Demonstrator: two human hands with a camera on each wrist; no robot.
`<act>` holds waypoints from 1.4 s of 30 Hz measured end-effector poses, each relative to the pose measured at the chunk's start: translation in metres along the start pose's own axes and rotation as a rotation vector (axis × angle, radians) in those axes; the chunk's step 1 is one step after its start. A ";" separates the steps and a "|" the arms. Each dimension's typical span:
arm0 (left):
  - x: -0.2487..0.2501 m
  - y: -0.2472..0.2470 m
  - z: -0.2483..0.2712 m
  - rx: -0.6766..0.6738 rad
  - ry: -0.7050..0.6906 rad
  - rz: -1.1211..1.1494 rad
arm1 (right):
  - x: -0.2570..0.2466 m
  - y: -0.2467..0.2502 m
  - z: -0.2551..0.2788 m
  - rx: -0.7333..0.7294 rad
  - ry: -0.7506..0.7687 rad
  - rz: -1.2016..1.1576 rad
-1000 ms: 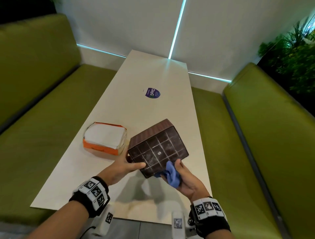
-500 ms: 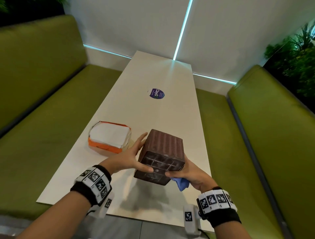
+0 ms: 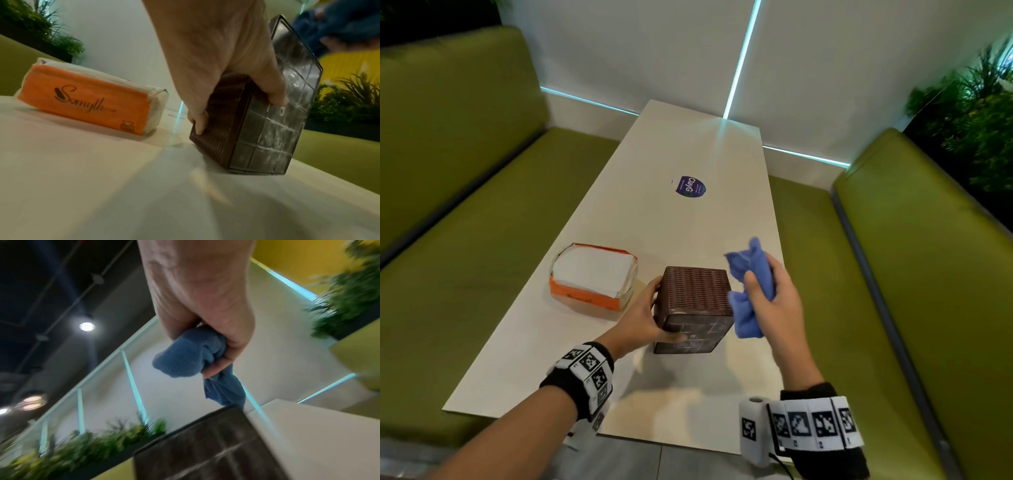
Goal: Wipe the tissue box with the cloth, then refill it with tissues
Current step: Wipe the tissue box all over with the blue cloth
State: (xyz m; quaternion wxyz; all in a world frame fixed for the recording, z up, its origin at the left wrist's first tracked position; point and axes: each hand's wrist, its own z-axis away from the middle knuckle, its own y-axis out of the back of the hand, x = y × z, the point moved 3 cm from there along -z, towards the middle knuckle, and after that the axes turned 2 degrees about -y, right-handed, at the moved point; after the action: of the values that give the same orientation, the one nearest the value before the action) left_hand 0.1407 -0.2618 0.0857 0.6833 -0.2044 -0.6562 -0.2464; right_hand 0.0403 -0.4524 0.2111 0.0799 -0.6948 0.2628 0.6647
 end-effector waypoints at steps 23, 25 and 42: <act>-0.009 -0.003 -0.002 0.160 -0.146 -0.174 | 0.018 -0.113 -0.005 -0.285 0.391 0.920; -0.014 0.000 -0.006 0.145 -0.106 -0.184 | 0.022 -0.091 -0.023 -0.228 0.319 0.836; -0.014 -0.002 -0.004 0.126 -0.061 -0.247 | 0.024 -0.068 -0.024 -0.061 0.220 0.699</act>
State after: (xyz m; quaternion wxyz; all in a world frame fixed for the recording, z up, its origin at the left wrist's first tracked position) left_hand 0.1428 -0.2648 0.0716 0.6391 -0.0862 -0.7110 -0.2805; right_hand 0.0928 -0.4115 0.1737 -0.2013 -0.6325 0.4714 0.5806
